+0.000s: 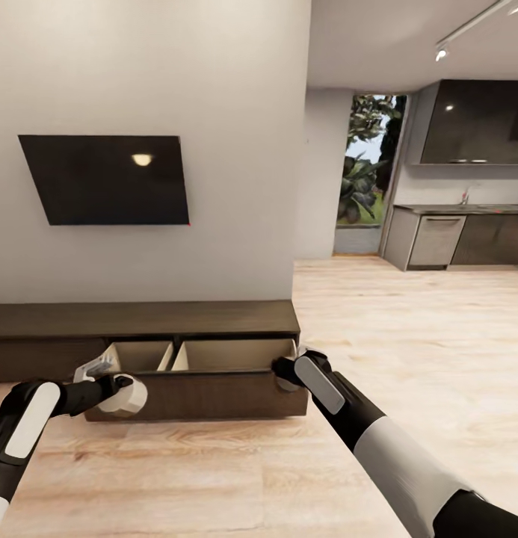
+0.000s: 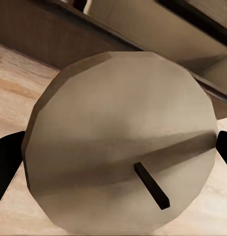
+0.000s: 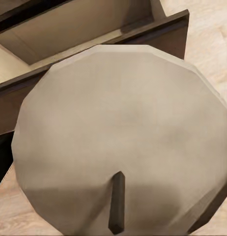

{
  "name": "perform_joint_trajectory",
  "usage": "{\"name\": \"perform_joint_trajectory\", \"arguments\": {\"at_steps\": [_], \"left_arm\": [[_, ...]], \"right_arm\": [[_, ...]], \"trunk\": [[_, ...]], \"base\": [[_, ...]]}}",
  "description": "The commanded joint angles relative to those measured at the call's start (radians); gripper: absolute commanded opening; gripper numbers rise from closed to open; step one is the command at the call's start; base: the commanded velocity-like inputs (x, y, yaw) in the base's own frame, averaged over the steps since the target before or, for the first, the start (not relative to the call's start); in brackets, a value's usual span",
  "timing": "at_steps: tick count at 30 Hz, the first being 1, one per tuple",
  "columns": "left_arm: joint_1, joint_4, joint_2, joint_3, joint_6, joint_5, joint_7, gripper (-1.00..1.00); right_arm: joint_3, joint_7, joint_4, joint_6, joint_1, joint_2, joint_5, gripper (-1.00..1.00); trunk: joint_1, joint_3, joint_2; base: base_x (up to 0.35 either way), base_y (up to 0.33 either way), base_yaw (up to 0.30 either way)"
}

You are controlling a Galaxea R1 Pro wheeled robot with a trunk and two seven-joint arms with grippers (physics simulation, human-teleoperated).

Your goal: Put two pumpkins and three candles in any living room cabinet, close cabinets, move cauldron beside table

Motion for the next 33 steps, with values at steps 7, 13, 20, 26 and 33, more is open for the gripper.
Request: {"name": "perform_joint_trajectory", "arguments": {"at_steps": [7, 13, 20, 26, 33], "left_arm": [[-0.001, 0.0, 0.001, 0.0, 0.003, 0.015, 0.009, -1.0], [-0.001, 0.0, 0.001, 0.0, 0.003, 0.015, 0.009, -1.0], [-0.001, -0.001, 0.001, -0.001, 0.003, 0.016, 0.007, -1.0], [-0.002, -0.073, -0.035, -0.114, 0.017, 0.024, 0.008, -1.0], [-0.01, -0.212, -0.274, -0.271, 0.02, 0.017, 0.214, -1.0]], "right_arm": [[0.002, -0.007, 0.002, -0.002, -0.001, 0.001, -0.006, -1.0], [0.002, -0.007, -0.005, -0.007, -0.001, 0.0, -0.004, -1.0], [0.003, -0.009, -0.015, -0.009, -0.001, 0.001, -0.004, -1.0], [0.004, -0.008, -0.007, -0.008, -0.001, 0.006, -0.005, -1.0], [0.007, -0.02, 0.003, 0.009, -0.001, 0.005, 0.006, -1.0]], "trunk": [[0.0, -0.001, -0.001], [0.0, -0.001, -0.001], [0.0, -0.001, -0.001], [0.0, -0.001, -0.001], [0.0, -0.001, -0.001]], "base": [[0.271, 0.228, 0.0], [0.26, 0.239, 0.0], [0.268, 0.09, 0.0], [0.21, 0.004, 0.0], [0.199, -0.019, 0.0]]}}
